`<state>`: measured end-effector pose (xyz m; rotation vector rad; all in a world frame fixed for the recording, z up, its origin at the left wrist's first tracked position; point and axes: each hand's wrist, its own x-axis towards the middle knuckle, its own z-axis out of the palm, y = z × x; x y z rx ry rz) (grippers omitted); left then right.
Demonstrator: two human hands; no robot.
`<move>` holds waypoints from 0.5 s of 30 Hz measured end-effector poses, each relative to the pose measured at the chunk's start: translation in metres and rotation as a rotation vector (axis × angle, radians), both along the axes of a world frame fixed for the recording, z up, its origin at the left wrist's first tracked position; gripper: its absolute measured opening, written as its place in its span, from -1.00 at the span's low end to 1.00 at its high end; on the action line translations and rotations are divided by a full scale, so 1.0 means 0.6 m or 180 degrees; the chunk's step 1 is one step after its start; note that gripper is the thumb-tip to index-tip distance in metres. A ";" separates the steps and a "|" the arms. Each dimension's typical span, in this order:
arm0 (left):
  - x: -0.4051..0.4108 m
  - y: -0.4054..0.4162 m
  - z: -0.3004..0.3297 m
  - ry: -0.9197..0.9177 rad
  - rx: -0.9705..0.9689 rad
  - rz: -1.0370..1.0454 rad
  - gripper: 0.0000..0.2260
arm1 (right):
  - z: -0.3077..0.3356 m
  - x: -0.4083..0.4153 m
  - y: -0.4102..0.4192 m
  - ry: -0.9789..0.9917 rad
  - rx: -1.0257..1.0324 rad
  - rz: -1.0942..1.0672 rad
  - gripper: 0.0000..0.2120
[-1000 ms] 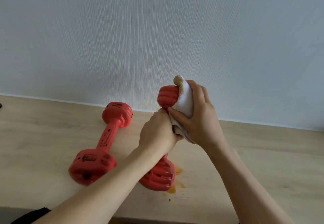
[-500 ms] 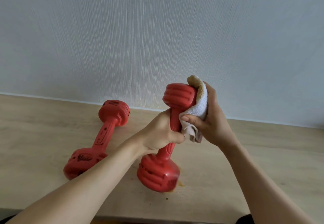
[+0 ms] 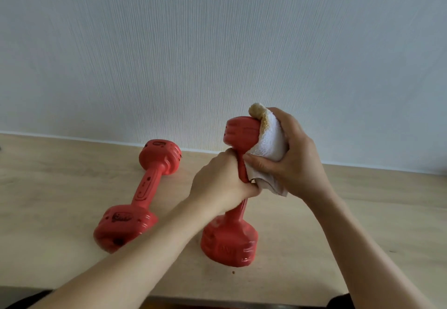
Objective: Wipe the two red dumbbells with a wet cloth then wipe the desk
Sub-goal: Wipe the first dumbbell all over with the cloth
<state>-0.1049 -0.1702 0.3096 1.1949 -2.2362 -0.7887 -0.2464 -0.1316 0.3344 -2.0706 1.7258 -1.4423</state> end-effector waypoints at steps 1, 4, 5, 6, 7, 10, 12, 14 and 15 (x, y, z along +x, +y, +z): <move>-0.004 0.013 -0.003 -0.0202 -0.0357 0.0361 -0.59 | -0.001 0.004 -0.001 0.0064 -0.0032 -0.0097 -0.26; -0.010 0.024 -0.015 0.0110 -0.0641 0.0625 -0.63 | -0.002 0.023 0.000 0.0247 -0.0092 -0.0297 -0.27; -0.009 0.019 -0.018 0.0314 -0.0533 0.0531 -0.67 | -0.002 0.029 0.000 0.0299 -0.0084 -0.0323 -0.27; -0.006 0.013 -0.020 0.0503 -0.0388 0.0384 -0.71 | -0.002 0.033 0.000 0.0314 -0.0065 -0.0308 -0.27; -0.004 0.008 -0.023 0.0653 -0.0252 0.0233 -0.73 | -0.003 0.034 -0.001 0.0268 -0.0049 -0.0244 -0.28; 0.002 -0.002 -0.025 0.0954 0.0054 -0.0119 -0.71 | -0.005 0.021 -0.006 -0.0138 0.0075 0.0126 -0.26; 0.003 -0.008 -0.026 0.1022 0.0210 -0.0306 -0.68 | -0.011 0.003 -0.010 -0.0379 0.0167 0.0415 -0.24; 0.005 -0.013 -0.027 0.1136 0.0357 -0.0542 -0.71 | -0.019 -0.013 -0.011 -0.0539 0.0211 0.0659 -0.21; 0.005 -0.015 -0.028 0.1208 0.0412 -0.0681 -0.73 | -0.023 -0.019 -0.011 -0.0603 0.0196 0.0760 -0.20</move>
